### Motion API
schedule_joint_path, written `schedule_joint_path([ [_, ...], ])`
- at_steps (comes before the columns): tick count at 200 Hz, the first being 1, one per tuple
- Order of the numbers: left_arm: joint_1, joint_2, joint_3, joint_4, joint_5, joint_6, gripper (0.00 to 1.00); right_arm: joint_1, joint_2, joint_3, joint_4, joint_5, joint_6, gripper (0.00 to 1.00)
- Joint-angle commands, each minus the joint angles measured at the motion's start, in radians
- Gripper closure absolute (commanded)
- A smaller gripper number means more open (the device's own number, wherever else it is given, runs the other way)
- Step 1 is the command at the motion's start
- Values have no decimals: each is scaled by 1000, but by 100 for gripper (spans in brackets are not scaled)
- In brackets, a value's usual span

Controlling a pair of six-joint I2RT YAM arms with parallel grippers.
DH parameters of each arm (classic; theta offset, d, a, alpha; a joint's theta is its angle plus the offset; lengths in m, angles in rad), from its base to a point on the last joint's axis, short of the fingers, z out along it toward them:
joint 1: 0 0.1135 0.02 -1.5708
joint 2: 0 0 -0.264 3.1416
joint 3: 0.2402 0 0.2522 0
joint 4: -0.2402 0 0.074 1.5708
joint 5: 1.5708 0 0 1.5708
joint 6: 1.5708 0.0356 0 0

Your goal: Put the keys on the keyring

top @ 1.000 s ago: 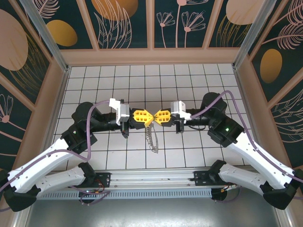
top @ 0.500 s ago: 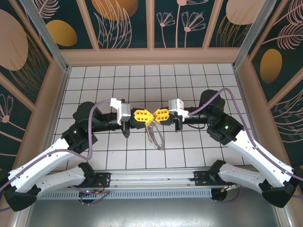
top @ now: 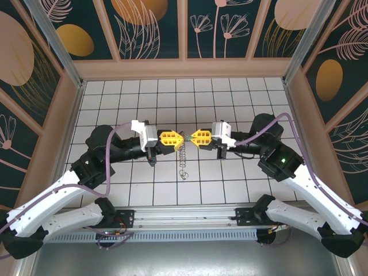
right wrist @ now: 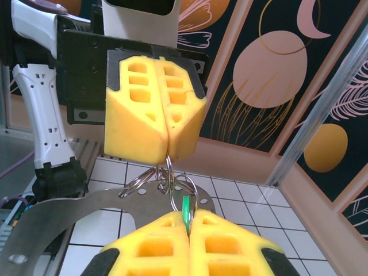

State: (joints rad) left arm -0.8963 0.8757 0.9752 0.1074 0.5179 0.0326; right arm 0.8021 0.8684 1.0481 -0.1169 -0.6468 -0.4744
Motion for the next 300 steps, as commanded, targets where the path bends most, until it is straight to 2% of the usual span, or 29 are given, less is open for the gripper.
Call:
schedule_joint_path([
  [1,-5,-21,3,-21,-19,22,100,-2,-19,12,79,76,-28,100],
  [43,-6,-51,-92,19,-73,11,100,0,24,56,58,112,-55,100],
  [67,-5,-76,-153,73,-97,-15,75,2,71,87,32,153,-61,100],
  [85,-5,-82,-184,77,-137,-24,68,2,121,114,11,181,-62,100],
  [102,-5,-96,-218,65,-240,-36,62,1,175,124,0,221,-64,100],
  [106,-5,-104,-231,63,-271,-41,52,2,190,128,-6,233,-66,100],
  [111,-5,-116,-249,65,-312,-49,30,1,212,137,-18,247,-70,100],
  [115,-5,-127,-267,68,-344,-60,17,2,230,144,-27,261,-73,100],
  [120,-5,-144,-291,75,-376,-72,4,2,256,154,-38,277,-76,100],
  [122,-4,-152,-302,78,-386,-77,2,2,266,158,-42,284,-77,100],
  [159,-5,-299,-499,157,-500,-182,1,-20,478,253,-73,392,-68,100],
  [200,-5,-398,-579,92,-601,-232,2,-74,707,356,1,395,15,100],
  [260,-4,-334,-566,-3,-789,-325,2,-146,1031,628,19,356,234,100],
  [300,-5,-304,-564,34,-870,-426,1,-147,1119,684,14,364,257,100],
])
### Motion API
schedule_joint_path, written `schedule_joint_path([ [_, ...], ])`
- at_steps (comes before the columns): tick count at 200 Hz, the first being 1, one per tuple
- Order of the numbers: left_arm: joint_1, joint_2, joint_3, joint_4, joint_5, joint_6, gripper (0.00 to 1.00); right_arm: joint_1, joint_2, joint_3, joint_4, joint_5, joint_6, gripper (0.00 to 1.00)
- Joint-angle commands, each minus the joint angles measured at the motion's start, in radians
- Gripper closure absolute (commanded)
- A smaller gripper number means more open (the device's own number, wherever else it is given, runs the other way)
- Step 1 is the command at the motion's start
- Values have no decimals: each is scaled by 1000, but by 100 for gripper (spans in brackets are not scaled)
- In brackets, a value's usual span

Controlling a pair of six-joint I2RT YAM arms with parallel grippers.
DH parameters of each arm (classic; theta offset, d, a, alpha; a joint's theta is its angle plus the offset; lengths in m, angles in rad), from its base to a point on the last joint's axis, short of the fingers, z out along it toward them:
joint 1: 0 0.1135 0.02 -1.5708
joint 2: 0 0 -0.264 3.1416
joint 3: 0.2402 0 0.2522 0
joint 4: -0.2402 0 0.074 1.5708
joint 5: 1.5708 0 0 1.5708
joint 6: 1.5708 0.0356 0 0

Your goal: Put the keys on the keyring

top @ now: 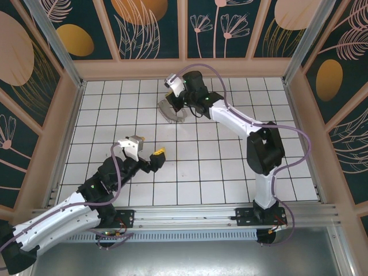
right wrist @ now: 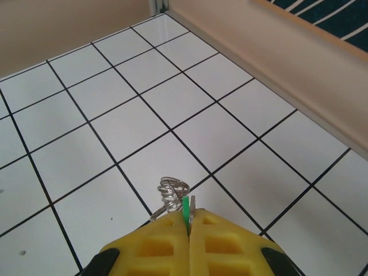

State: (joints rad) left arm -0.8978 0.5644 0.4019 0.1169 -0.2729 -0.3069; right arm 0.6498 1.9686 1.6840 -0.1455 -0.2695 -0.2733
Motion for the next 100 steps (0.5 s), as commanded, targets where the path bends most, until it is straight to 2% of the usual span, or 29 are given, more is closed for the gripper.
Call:
schedule_joint_path([
  [1,-4,8,10,26,-79,-88,1,5,18,47,41,-12,56,100],
  [42,-3,147,118,5,-85,-58,2,-3,-45,-133,98,-12,100,100],
  [68,-4,260,213,-53,-115,-57,1,3,-147,-345,175,-20,175,100],
  [100,-3,312,241,-24,-119,-36,1,11,-277,-600,267,-26,256,100],
])
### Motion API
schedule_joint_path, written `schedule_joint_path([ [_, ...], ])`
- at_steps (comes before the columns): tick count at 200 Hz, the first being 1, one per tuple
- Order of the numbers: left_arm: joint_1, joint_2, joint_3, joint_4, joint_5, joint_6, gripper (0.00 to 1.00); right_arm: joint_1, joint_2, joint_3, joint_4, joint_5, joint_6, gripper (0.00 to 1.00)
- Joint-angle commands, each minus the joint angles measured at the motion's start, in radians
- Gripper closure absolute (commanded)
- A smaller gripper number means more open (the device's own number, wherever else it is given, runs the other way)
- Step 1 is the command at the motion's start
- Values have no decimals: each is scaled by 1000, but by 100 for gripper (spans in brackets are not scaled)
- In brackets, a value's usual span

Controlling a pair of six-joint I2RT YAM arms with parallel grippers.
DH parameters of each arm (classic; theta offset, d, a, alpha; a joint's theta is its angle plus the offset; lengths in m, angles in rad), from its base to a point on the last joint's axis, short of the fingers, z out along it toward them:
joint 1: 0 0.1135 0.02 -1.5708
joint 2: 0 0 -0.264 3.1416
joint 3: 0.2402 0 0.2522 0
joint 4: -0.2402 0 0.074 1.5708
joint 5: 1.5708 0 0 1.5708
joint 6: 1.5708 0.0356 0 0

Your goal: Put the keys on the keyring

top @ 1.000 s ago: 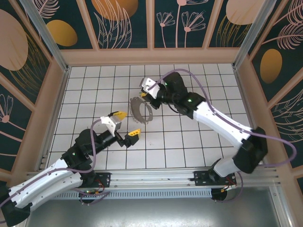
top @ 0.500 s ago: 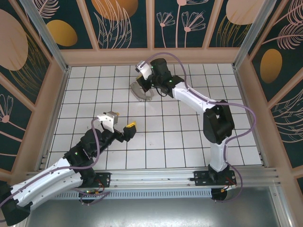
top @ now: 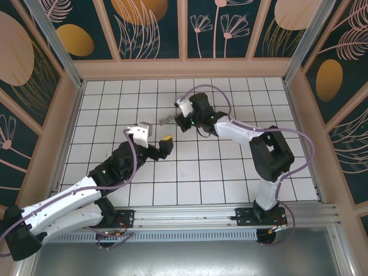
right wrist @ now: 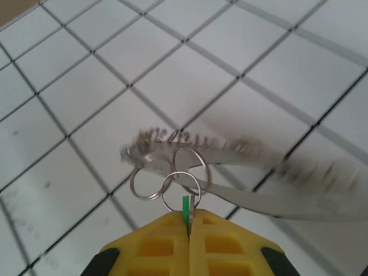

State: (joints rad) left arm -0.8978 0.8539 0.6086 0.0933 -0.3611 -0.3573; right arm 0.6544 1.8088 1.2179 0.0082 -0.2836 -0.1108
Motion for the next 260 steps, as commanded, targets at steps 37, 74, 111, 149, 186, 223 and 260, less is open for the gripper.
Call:
schedule_joint_path([
  [37,8,113,157,-76,-14,102,1,-3,-179,-342,185,-27,185,100],
  [74,13,138,175,-24,71,84,2,-11,-200,-506,290,-12,295,99],
  [111,28,170,158,-45,3,-13,1,-9,-226,-610,370,-10,336,91],
  [149,103,94,82,-68,-86,20,1,-4,-435,-661,360,121,261,58],
  [186,285,31,20,-50,-107,18,1,-34,-660,-677,281,247,156,1],
  [223,376,95,-73,158,-177,56,1,-156,-818,-703,336,322,109,1],
  [260,509,190,-149,377,-311,190,1,-396,-858,-825,591,400,128,1],
])
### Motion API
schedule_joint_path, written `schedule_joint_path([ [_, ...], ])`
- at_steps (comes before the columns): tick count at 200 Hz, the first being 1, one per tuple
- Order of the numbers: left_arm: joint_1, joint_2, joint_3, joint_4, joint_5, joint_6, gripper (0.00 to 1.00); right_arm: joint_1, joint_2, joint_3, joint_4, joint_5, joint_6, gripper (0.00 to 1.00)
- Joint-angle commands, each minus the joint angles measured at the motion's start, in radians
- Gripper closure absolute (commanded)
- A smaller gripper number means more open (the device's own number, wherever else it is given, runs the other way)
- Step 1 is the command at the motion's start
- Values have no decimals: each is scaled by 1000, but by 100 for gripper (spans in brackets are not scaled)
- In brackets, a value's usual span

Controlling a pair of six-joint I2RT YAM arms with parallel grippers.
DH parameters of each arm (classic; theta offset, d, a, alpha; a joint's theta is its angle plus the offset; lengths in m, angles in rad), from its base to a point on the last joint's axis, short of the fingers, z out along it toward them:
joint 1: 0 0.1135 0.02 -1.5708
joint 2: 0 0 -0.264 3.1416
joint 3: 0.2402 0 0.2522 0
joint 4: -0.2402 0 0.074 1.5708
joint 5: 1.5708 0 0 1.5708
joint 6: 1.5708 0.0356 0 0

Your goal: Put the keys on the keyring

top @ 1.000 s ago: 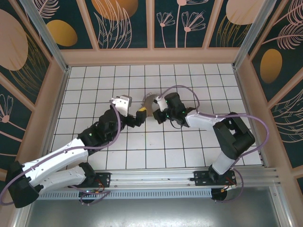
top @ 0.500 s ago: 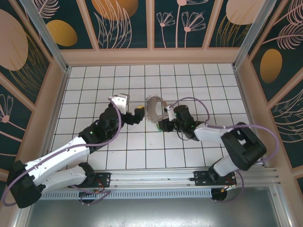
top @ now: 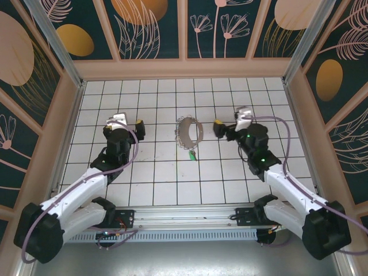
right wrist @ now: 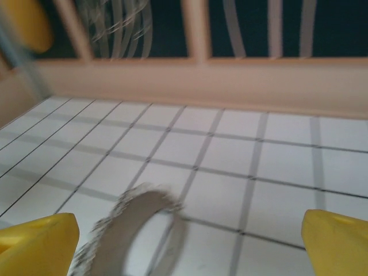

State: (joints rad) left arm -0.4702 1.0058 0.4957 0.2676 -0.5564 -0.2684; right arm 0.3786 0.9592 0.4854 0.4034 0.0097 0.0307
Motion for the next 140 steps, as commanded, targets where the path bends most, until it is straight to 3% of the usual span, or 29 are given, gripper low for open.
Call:
schedule_joint_path([
  [1,86,40,-38,206,-116,102,1,-126,-7,-99,207,108,-15,1],
  [16,181,67,-68,248,-99,84,1,-212,22,-180,364,115,-9,1],
  [41,275,110,-140,384,-88,84,1,-315,152,-209,463,64,51,1],
  [63,300,183,-186,520,-58,102,1,-327,298,-205,558,25,-1,1],
  [71,305,220,-196,574,-57,108,1,-331,327,-175,508,29,-23,1],
  [87,314,296,-226,729,-36,130,1,-335,367,-204,618,29,-81,1],
  [105,319,401,-219,848,-14,193,1,-375,415,-223,675,13,-39,1],
  [140,344,486,-229,964,76,218,1,-412,602,-355,1086,9,-4,1],
])
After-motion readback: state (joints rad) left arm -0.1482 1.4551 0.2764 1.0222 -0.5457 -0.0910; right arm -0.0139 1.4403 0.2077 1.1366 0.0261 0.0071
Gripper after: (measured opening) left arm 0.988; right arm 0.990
